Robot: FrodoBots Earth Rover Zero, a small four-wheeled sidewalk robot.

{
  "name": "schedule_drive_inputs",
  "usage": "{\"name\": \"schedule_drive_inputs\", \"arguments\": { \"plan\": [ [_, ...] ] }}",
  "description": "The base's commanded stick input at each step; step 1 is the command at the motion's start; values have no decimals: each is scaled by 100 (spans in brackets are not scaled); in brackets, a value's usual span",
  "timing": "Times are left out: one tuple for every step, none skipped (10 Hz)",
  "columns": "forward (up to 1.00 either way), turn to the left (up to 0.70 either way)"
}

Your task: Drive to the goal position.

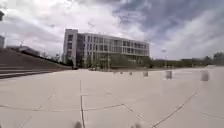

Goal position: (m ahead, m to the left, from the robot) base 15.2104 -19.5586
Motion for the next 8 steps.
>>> {"name": "schedule_drive_inputs", "arguments": {
  "plan": [
    [70, 0],
    [70, 0],
    [70, 0],
    [70, 0],
    [70, 0],
    [70, 0],
    [70, 0],
    [70, -1]
  ]
}}
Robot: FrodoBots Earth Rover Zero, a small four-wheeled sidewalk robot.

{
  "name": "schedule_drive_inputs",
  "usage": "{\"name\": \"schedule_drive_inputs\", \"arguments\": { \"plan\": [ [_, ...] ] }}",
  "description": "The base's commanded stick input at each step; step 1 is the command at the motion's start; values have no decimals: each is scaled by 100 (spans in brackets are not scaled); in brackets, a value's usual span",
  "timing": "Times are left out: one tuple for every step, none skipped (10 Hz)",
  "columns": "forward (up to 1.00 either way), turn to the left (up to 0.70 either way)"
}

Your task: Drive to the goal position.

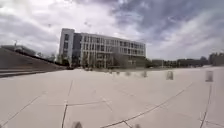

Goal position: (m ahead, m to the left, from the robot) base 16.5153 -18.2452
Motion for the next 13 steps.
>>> {"name": "schedule_drive_inputs", "arguments": {
  "plan": [
    [70, -2],
    [70, -23],
    [70, -30],
    [70, -30],
    [70, -30],
    [70, -16],
    [70, -4],
    [70, 0],
    [70, 0],
    [70, 0],
    [70, 0],
    [70, 0],
    [70, 0]
  ]
}}
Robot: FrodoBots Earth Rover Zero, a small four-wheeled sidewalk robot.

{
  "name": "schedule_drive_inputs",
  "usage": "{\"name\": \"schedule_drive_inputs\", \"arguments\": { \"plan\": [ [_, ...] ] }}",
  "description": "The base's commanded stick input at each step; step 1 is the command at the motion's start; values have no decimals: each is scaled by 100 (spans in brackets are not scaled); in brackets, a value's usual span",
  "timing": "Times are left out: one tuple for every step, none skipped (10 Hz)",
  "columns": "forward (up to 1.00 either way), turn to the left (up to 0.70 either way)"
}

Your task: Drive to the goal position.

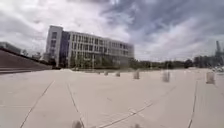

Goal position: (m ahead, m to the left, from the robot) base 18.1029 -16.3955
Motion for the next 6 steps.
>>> {"name": "schedule_drive_inputs", "arguments": {
  "plan": [
    [70, 0],
    [70, 0],
    [70, 0],
    [70, 0],
    [70, 0],
    [70, 0]
  ]
}}
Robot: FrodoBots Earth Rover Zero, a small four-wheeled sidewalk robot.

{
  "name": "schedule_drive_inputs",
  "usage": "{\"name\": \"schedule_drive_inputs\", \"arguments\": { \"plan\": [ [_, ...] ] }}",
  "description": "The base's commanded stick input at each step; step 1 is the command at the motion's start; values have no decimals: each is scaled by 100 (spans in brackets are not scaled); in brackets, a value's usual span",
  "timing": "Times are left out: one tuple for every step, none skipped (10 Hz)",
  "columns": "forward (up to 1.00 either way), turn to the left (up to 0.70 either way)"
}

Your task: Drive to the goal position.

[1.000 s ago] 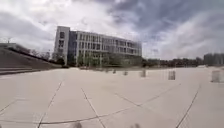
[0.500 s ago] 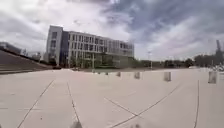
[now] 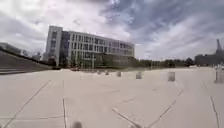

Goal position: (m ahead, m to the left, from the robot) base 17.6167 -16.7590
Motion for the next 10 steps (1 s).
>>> {"name": "schedule_drive_inputs", "arguments": {
  "plan": [
    [70, 0],
    [70, 0],
    [70, 0],
    [70, 0],
    [70, 0],
    [70, 0],
    [70, 0],
    [70, 0],
    [70, 0],
    [70, -1]
  ]
}}
